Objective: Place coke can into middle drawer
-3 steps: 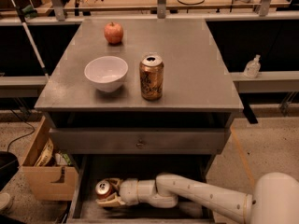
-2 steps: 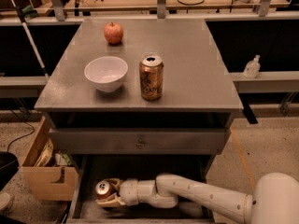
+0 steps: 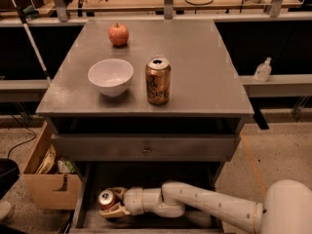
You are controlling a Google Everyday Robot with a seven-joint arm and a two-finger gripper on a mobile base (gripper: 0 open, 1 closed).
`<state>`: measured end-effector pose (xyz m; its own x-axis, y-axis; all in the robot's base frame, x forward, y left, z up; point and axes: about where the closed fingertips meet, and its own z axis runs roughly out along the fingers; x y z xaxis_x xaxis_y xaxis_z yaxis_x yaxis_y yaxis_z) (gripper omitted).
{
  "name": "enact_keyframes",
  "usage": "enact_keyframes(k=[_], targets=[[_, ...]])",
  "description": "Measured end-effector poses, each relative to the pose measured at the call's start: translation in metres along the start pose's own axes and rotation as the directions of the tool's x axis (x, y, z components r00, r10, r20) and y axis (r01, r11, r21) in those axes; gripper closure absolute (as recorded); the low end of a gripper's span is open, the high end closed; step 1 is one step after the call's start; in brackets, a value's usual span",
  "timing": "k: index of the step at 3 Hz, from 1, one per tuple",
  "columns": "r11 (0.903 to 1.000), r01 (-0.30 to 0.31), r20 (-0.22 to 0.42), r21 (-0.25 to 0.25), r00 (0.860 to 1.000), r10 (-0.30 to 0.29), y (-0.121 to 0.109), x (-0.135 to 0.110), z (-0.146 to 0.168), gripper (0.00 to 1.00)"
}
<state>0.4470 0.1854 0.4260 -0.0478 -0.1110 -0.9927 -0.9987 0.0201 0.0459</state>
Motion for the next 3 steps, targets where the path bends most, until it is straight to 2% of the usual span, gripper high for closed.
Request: enact_keyframes(k=[1, 2, 3], targets=[[1.0, 0.0, 0.001, -0.003, 1.0, 0.0, 0.001, -0.0005, 0.0015, 0.12], [1.0, 0.0, 0.003, -0.006, 1.0, 0.001, 0.002, -0.001, 0.0029, 0.0], [1.0, 0.0, 0.003, -0.006, 1.0, 0.001, 0.002, -0.001, 0.0029, 0.0]])
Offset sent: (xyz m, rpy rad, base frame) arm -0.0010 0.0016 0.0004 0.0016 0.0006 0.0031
